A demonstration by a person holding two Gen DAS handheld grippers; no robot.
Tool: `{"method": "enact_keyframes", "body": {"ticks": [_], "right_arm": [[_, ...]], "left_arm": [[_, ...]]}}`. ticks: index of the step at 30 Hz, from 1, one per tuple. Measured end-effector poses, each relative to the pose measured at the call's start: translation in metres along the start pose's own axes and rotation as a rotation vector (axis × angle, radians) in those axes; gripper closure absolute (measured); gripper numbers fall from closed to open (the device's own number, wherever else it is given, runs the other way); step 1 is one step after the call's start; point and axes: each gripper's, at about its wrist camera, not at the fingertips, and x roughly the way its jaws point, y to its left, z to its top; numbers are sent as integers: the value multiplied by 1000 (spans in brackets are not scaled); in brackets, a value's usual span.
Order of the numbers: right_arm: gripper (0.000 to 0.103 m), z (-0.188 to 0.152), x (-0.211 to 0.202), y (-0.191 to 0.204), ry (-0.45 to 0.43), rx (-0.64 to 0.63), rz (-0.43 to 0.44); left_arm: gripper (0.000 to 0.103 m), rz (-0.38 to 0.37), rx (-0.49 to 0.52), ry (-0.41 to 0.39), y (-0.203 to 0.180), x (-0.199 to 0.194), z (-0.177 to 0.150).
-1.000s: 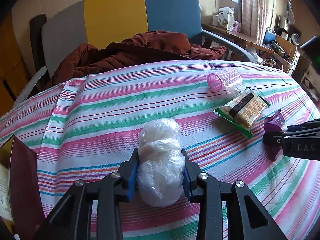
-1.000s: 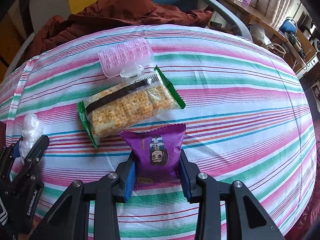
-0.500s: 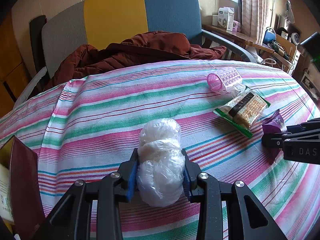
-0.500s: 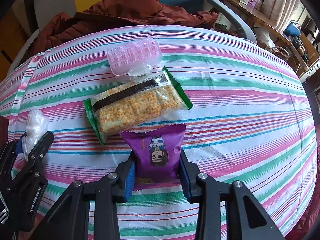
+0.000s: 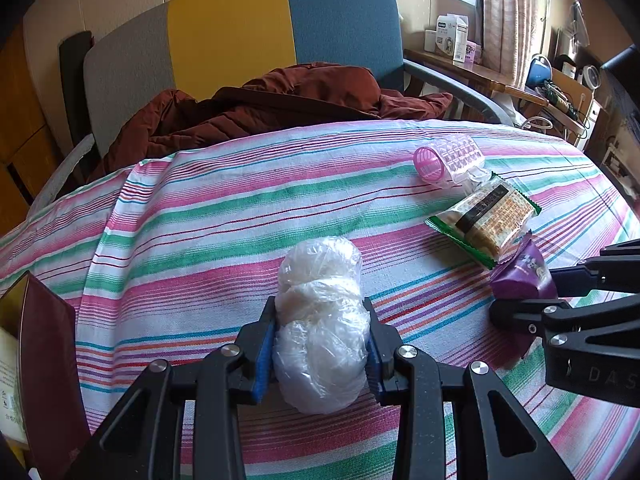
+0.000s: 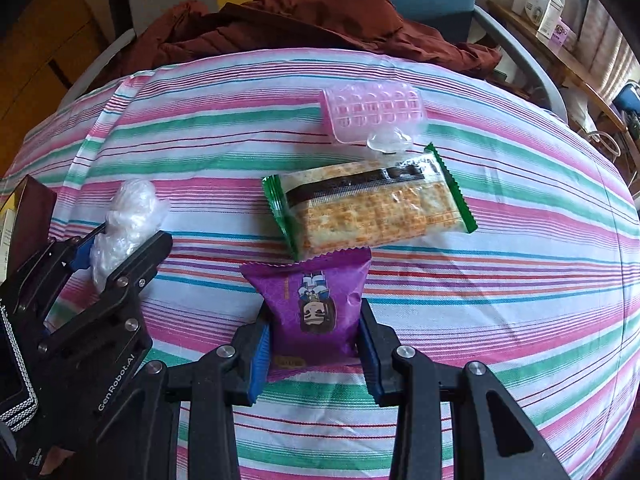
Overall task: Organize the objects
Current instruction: 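Lift the purple packet and wrapped cotton off the cloth with both tools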
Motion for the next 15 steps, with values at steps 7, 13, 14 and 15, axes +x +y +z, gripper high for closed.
{"method": "enact_keyframes", "body": {"ticks": [7,13,14,15], "right_arm": [[65,5,10,-7,-12,-17,5],[65,7,12,0,-19,-51,3],[65,8,14,1,-20,-52,2],[65,8,14,1,-20,-54,1]], "left_arm": [[66,-5,-3,-1,1,0,1],[66,-10,-5,-3,2,1,0],[66,-10,-6,-3,2,1,0],[66,-11,-8,-2,3,1,1]]}}
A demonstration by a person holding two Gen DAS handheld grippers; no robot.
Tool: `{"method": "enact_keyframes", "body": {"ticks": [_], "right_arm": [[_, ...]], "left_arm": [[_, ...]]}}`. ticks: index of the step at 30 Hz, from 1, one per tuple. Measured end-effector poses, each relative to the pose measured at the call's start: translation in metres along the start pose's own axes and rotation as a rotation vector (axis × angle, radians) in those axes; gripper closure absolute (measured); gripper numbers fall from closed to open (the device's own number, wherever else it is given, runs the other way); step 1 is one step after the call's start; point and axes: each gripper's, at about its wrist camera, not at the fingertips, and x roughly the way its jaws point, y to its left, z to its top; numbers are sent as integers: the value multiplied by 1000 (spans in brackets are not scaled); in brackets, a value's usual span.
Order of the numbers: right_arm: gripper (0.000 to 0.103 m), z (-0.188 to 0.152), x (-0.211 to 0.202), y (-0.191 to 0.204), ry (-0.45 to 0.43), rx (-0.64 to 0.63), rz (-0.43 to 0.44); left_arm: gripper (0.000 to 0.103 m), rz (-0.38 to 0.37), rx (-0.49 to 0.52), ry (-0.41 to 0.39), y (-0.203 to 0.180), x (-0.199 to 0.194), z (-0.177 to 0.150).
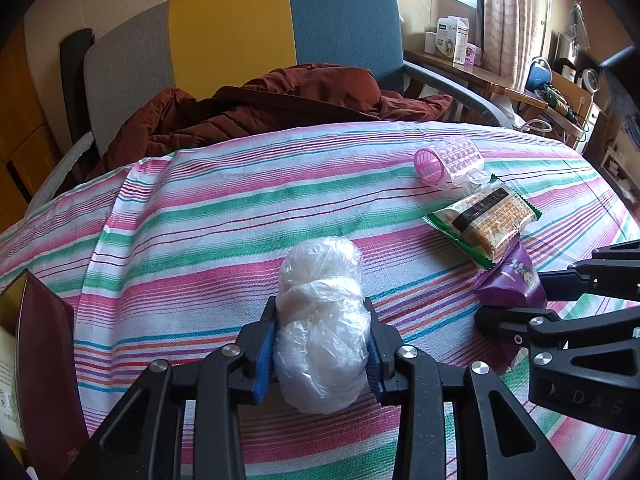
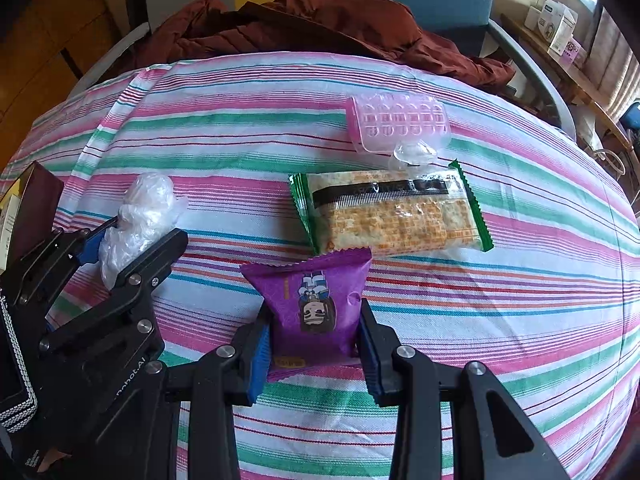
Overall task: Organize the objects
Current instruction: 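Lift the purple packet and wrapped cotton off the cloth with both tools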
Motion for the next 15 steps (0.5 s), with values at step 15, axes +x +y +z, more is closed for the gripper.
{"method": "enact_keyframes", "body": {"ticks": [15], "right_arm": [[65,2,4,1,-34,-35,-20]], "left_arm": [[67,31,30,66,-6,-1,4]]}}
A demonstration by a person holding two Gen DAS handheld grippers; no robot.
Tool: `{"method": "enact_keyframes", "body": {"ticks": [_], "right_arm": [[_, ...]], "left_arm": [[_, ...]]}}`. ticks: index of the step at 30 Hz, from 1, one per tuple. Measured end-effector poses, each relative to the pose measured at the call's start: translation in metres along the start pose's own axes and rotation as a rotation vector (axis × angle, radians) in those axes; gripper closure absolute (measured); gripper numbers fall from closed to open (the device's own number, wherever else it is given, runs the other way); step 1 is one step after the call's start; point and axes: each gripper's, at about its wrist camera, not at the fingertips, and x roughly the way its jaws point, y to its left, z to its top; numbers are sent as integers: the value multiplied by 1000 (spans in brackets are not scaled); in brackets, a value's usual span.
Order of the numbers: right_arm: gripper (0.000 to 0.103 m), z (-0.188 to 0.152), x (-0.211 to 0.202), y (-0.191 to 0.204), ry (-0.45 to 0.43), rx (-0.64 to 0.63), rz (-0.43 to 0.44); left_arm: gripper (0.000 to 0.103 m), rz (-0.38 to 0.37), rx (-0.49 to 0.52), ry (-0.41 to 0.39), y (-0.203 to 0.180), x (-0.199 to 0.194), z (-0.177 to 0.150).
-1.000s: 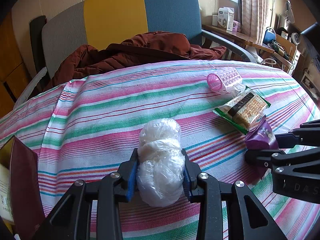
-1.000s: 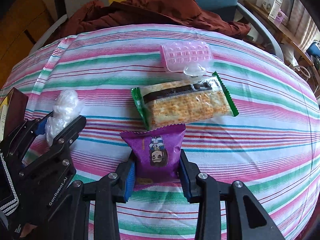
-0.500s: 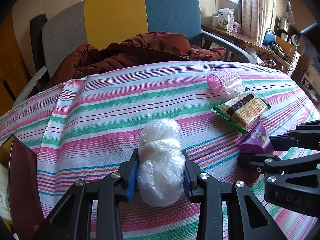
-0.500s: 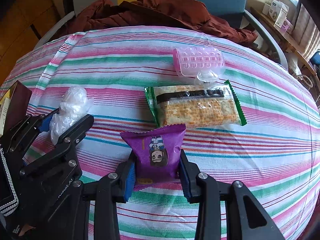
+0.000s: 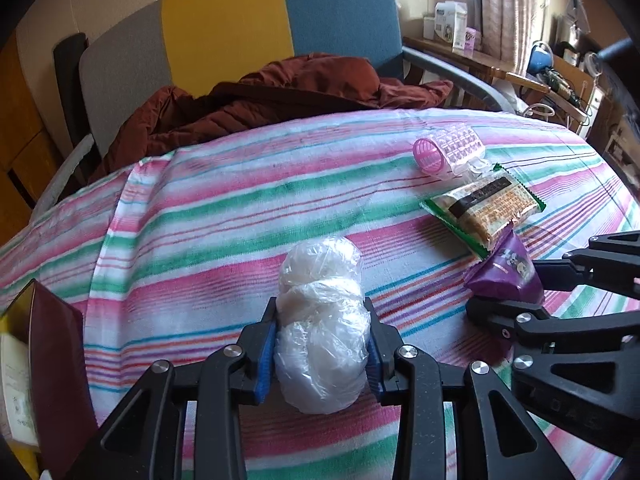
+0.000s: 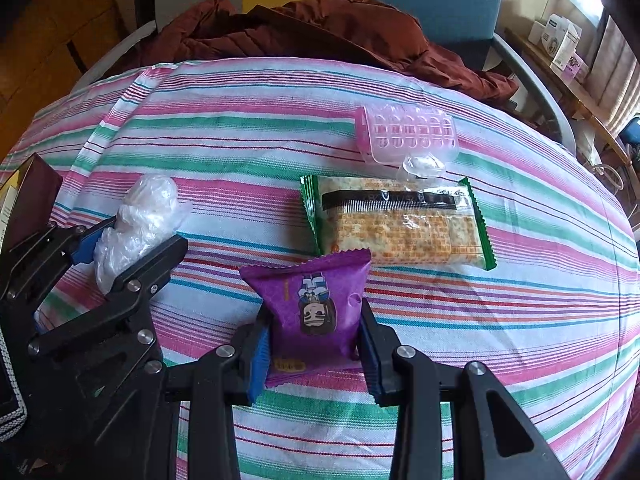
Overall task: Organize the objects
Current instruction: 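Lift the purple packet and wrapped cotton off the cloth with both tools, then carry the wrapped cotton and purple packet over the gold tray with both tools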
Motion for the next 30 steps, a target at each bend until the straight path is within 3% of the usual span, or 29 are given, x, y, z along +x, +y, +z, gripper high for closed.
{"method": "enact_keyframes", "body": {"ticks": [4,16,24,30], "right_arm": [[65,-3,-3,3,-10,-17,-13],[65,-7,-4,6,-33,-29,-26],[64,-11,-4,7,-61,-27,-29],[63,-15,-4,7,-82,-19,-31]], "left_arm": [[67,-31,-26,27,-1,-13,-3],[67,-94,21,-109,-2,-112,-21],[67,-76,7,-191,26,-170,-46],[67,-61,-51,-187,58,-194,-70]]}}
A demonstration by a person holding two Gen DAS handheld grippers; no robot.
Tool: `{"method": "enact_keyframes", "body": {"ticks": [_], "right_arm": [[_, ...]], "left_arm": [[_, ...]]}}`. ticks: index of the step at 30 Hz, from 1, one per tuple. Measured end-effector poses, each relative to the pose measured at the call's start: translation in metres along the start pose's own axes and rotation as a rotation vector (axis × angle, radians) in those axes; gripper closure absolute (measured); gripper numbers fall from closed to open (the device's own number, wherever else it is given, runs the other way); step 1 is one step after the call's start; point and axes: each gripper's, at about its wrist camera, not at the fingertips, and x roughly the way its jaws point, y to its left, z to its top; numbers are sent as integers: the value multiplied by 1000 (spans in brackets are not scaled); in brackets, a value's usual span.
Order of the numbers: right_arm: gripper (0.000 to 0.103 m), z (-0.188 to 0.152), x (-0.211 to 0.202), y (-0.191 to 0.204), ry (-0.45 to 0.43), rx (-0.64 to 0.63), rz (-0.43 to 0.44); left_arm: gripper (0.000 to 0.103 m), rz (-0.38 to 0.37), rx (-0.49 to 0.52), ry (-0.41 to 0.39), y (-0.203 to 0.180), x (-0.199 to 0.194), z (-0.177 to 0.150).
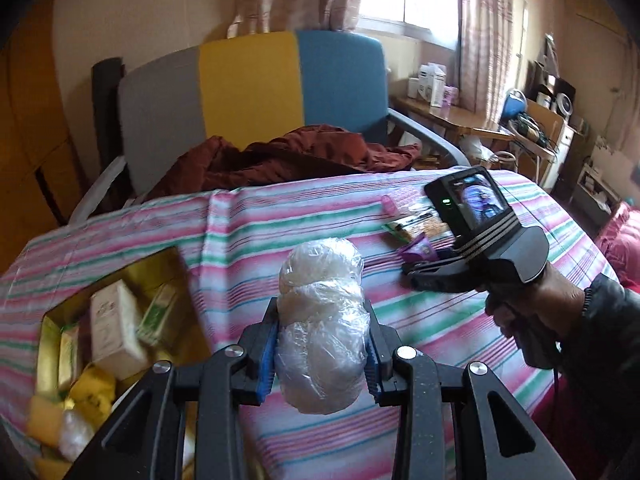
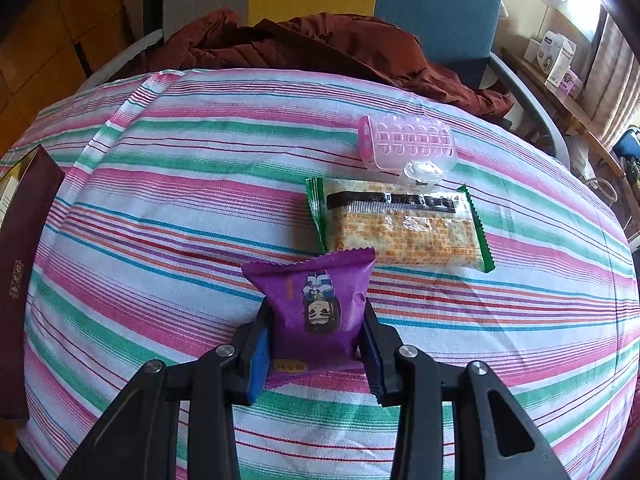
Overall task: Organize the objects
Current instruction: 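Carry the wrapped cotton and purple packet over the gold tray with both tools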
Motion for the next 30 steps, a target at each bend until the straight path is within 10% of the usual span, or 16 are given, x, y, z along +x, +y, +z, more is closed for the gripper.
{"method": "enact_keyframes", "body": {"ticks": [16,30], "right_arm": [[60,-4,-1,6,-55,-12,-58],[56,-8,0,6,-100,8,-68]], "left_arm": [[67,213,-277,21,148,-67,-70],[67,195,-379,53,186,-65,-105]]}}
